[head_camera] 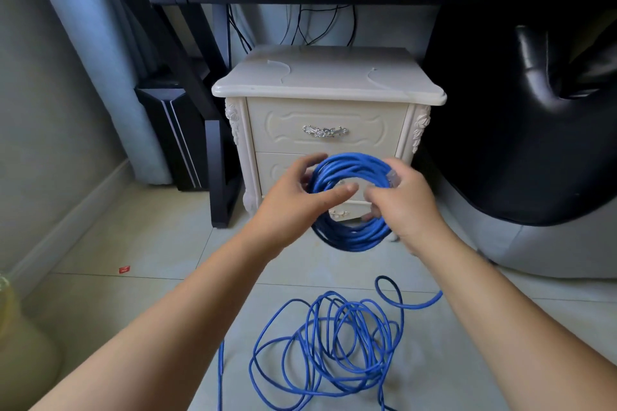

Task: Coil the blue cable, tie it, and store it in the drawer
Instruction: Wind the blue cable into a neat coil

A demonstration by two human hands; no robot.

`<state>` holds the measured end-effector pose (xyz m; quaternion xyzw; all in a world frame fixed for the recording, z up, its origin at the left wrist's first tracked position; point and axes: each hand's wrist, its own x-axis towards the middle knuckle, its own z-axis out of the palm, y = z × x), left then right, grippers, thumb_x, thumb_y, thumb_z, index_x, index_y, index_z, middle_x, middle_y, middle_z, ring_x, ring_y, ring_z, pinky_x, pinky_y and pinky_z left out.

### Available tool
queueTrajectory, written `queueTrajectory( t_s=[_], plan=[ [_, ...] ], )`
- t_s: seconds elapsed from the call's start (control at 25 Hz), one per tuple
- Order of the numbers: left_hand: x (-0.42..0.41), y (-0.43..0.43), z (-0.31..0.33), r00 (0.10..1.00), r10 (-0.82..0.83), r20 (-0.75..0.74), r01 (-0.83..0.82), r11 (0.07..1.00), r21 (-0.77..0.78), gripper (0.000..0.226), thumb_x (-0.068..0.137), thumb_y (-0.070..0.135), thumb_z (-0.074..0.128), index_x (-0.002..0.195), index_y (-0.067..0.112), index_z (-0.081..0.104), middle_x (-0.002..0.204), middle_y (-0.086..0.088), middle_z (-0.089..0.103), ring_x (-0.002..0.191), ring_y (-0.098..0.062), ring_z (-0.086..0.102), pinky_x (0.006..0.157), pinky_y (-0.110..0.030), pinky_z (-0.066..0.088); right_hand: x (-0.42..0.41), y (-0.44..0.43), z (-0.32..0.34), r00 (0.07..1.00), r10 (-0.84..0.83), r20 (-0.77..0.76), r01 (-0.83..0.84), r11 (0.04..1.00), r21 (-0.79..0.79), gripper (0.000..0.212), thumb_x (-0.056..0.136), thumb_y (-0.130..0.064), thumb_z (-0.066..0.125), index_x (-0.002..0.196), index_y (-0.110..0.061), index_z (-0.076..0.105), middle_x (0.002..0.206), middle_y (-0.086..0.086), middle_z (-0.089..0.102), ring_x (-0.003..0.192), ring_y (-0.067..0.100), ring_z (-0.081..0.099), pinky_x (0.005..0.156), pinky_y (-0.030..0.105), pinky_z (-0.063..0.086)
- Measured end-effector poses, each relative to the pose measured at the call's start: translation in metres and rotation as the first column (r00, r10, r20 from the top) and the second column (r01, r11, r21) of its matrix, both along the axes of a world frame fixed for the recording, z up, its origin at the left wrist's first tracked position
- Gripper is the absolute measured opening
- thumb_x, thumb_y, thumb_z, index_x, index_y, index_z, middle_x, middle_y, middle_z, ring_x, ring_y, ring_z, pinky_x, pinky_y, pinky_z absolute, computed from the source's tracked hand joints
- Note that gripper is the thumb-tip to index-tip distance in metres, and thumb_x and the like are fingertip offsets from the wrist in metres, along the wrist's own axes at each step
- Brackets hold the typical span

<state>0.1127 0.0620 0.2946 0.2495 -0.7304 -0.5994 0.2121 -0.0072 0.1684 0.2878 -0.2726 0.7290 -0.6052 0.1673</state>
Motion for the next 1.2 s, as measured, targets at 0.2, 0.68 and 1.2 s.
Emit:
queueTrajectory(
  t_s=[0.2,0.68,1.2],
  plan=[
    [0.005,-0.003,0.003,0.989,-0.09,0.115,0.135,0.861,-0.49,0.062,0.071,0.056,0.076,0.125,0.031,0.059,0.106,0.018,0.066,0.093,0.01,0.059,0.078,-0.002,0.041,0.011,0.002,-0.003,0.937,0.233,-0.261,-0.166,0.953,0.253,0.036,0.079,-0.009,0.067,0.101,-0.033,0.052,0.093,-0.001,0.065,0.08,0.023,0.066,0.068,0.044,0.06],
    [0.004,-0.004,0.006,0.983,-0.071,0.167,0.137,0.894,-0.428,0.049,0.077,0.054,0.073,0.081,0.007,0.059,0.057,0.005,0.052,0.049,-0.006,0.042,0.049,-0.019,0.033,0.018,0.002,0.008,0.89,0.359,-0.279,-0.273,0.913,0.303,0.109,0.073,-0.012,0.068,0.15,-0.051,0.0,0.066,-0.002,0.059,0.058,0.018,0.055,0.063,0.036,0.051],
    [-0.003,-0.024,0.003,0.937,0.344,-0.057,-0.314,0.904,0.29,0.039,0.082,0.051,0.069,0.074,0.014,0.058,0.05,0.004,0.042,0.043,-0.016,0.038,0.056,-0.031,0.035,0.018,0.014,-0.005,0.94,0.333,-0.074,-0.279,0.876,0.394,0.048,0.067,-0.072,0.067,0.102,-0.044,0.05,0.091,-0.011,0.069,0.079,0.008,0.07,0.068,0.032,0.059]
  ],
)
